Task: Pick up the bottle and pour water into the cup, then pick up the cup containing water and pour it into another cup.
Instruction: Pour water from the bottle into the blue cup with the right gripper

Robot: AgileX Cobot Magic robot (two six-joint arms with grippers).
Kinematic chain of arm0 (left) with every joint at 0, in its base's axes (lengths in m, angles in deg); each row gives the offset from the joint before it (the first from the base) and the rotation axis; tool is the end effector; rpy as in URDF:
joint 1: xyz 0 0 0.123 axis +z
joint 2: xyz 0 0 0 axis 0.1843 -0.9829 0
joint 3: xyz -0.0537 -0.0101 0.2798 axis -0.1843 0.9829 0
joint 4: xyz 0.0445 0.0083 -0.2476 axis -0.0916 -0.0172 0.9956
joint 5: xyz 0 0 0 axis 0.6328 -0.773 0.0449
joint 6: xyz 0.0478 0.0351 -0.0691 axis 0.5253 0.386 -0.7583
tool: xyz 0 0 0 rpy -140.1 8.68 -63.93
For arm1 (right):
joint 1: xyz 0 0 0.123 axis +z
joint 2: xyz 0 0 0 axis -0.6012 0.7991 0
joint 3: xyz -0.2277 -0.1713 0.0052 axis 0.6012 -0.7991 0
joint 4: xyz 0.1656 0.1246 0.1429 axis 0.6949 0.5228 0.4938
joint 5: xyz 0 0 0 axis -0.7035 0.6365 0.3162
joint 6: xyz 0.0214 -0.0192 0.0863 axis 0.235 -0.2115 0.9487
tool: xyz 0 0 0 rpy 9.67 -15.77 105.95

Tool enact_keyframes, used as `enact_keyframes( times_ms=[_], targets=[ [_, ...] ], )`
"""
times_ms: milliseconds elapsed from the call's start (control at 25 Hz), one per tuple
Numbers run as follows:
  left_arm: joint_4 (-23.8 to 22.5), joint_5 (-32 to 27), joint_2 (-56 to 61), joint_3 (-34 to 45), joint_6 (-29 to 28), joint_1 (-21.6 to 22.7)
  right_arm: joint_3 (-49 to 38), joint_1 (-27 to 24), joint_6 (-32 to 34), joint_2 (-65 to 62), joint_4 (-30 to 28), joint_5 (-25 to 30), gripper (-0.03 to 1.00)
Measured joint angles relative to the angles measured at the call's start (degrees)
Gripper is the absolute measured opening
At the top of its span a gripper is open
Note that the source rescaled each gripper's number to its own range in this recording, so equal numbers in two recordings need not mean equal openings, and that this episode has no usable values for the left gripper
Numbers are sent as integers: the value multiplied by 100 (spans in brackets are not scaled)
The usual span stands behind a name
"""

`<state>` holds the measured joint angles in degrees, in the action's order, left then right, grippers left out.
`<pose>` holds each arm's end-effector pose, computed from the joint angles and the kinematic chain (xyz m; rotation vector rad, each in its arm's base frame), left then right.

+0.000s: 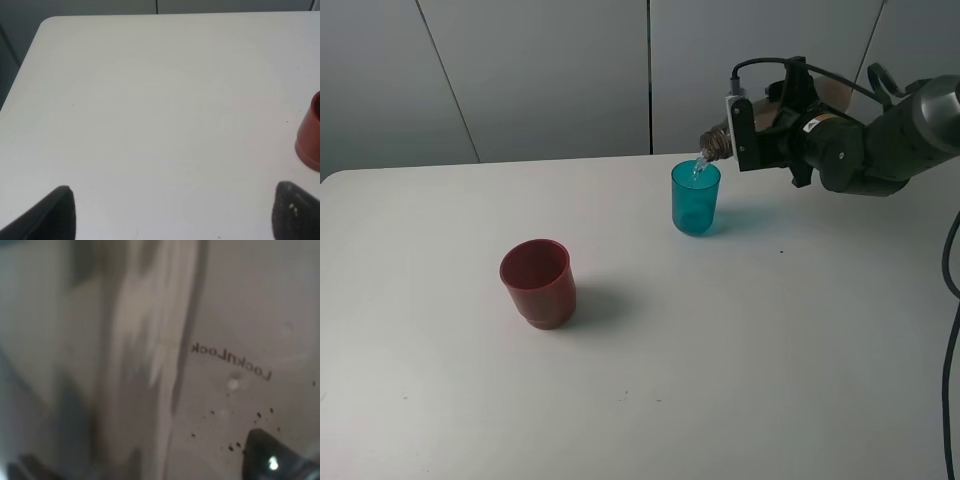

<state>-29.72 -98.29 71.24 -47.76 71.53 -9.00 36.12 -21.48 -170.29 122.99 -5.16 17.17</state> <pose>-0.0076 0.0010 0.2780 -0.0506 2.0592 0.0249 0.3890 0.0904 0.1338 -1.6280 1.2217 -1.1381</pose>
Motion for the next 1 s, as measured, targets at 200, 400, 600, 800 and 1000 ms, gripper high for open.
enact_keyframes(
  times_ms=[200,400,600,800,1000],
  targets=[
    [0,0,0,0,0,0,0,0,-221,0,-10,-23,0],
    [0,0,0,0,0,0,0,0,-357,0,-22,-33,0],
    [0,0,0,0,0,0,0,0,-372,0,-33,-57,0],
    [0,0,0,0,0,0,9,0,-394,0,-33,-95,0],
    [0,0,0,0,0,0,9,0,-394,0,-53,-108,0]
  ],
)
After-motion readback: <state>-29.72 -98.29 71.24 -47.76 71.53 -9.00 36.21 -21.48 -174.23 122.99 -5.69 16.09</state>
